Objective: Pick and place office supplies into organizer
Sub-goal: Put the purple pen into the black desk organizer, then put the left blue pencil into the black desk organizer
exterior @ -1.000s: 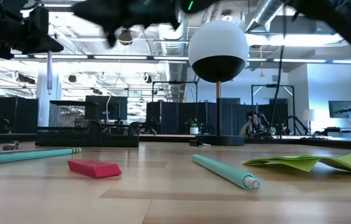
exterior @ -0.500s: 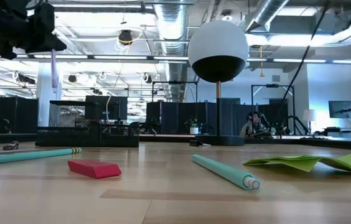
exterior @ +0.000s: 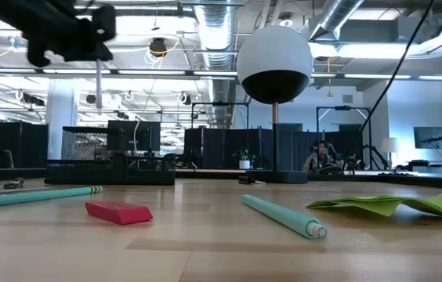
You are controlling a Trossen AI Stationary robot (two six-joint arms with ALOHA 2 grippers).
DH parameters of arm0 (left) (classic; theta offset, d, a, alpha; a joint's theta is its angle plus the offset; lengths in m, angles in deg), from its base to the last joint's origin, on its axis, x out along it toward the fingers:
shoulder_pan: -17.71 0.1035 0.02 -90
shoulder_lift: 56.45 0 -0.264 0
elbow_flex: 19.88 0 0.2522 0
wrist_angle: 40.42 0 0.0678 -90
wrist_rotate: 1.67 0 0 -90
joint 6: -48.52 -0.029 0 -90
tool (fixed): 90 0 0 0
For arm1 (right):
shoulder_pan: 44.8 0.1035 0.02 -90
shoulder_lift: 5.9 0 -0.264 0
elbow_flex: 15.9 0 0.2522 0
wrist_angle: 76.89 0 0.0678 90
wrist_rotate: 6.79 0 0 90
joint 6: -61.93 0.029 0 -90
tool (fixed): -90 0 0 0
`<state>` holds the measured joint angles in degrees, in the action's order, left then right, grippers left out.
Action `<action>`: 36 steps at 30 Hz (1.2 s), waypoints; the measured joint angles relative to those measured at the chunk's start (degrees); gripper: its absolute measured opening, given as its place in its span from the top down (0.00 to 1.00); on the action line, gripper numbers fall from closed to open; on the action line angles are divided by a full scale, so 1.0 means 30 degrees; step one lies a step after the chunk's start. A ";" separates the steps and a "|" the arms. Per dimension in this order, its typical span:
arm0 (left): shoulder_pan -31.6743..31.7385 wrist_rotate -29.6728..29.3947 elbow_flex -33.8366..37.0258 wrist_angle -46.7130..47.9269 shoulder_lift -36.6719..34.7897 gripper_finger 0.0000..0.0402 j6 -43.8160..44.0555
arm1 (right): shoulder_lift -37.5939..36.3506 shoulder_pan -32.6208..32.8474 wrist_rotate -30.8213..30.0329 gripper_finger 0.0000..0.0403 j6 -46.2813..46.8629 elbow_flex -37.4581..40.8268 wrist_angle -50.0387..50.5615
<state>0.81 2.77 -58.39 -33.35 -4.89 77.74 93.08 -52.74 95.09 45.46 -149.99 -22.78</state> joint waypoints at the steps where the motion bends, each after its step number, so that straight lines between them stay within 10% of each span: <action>1: 0.0571 0.0451 0.0000 -0.0793 0.0514 0.96 -0.0671 | 0.0133 0.0040 0.0000 0.89 0.0000 0.0007 0.0311; 22: 0.6244 0.4342 -0.0022 -0.1491 0.4425 0.86 -0.1482 | 0.0252 0.0997 0.0000 0.89 0.0032 0.0433 0.1421; 36: 0.5792 0.5986 -0.0439 -0.1498 0.4256 0.70 -0.2528 | 0.0068 0.1768 -0.0002 0.89 0.0853 0.0546 0.2740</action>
<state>18.19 20.73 -59.71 -37.84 7.88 70.15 93.28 -47.43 95.08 48.02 -148.35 -14.56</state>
